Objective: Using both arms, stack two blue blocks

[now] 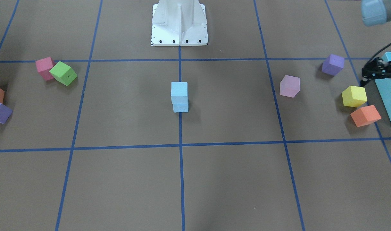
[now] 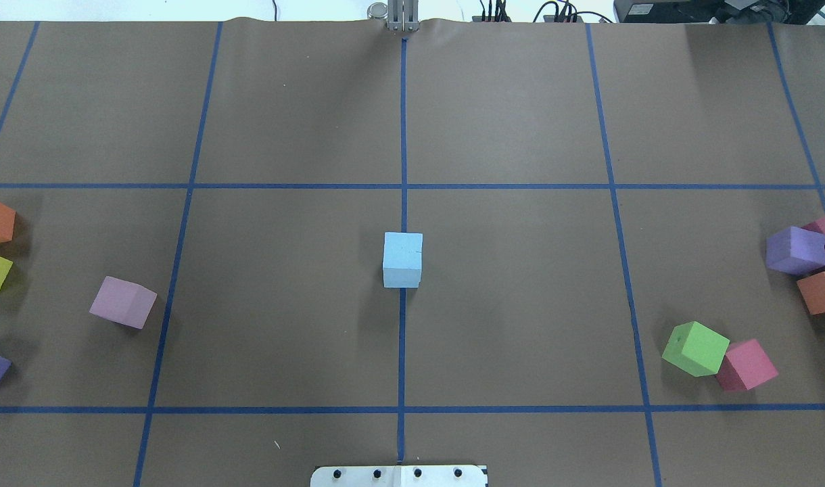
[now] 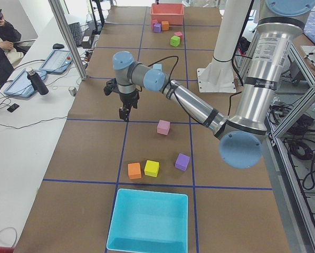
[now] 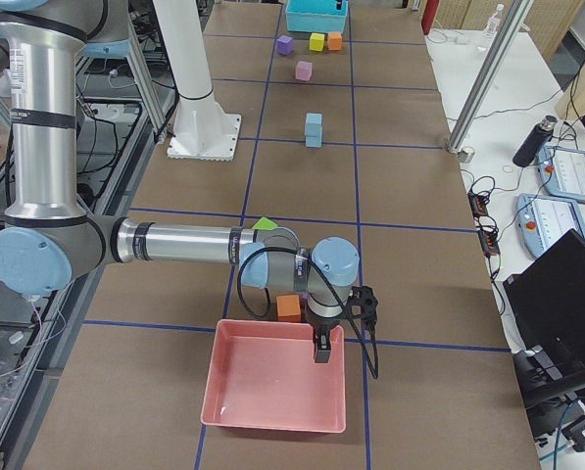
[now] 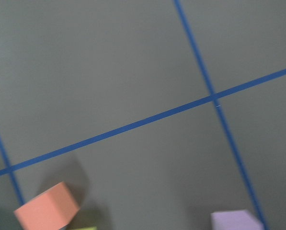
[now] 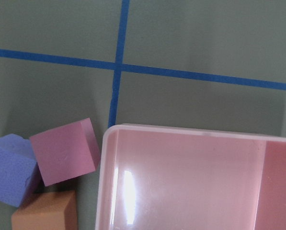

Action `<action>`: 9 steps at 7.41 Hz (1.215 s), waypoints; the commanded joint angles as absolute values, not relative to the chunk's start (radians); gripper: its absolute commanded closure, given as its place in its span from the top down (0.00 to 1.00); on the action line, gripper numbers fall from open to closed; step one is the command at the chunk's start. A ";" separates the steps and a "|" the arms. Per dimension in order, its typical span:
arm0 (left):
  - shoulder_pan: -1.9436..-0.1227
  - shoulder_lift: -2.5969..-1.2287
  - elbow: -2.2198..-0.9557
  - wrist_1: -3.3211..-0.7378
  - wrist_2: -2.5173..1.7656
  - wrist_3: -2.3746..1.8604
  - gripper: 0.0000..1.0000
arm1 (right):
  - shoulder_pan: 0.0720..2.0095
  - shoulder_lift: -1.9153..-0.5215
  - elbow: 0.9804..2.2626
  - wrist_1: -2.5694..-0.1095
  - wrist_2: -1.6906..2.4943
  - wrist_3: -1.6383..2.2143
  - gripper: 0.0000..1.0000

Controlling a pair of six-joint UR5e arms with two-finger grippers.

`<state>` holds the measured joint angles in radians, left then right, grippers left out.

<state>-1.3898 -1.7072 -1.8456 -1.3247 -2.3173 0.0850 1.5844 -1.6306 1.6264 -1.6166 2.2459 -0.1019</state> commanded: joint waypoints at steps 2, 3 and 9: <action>-1.624 -1.621 -1.660 -1.336 -2.324 0.207 0.98 | 1.586 -1.632 1.629 -1.617 2.253 -0.101 1.00; -1.631 -1.605 -1.673 -1.336 -2.329 0.210 0.98 | 1.586 -1.632 1.629 -1.617 2.269 -0.101 1.00; -1.635 -1.534 -1.824 -1.338 -2.330 0.207 0.98 | 1.586 -1.632 1.628 -1.617 2.266 -0.100 1.00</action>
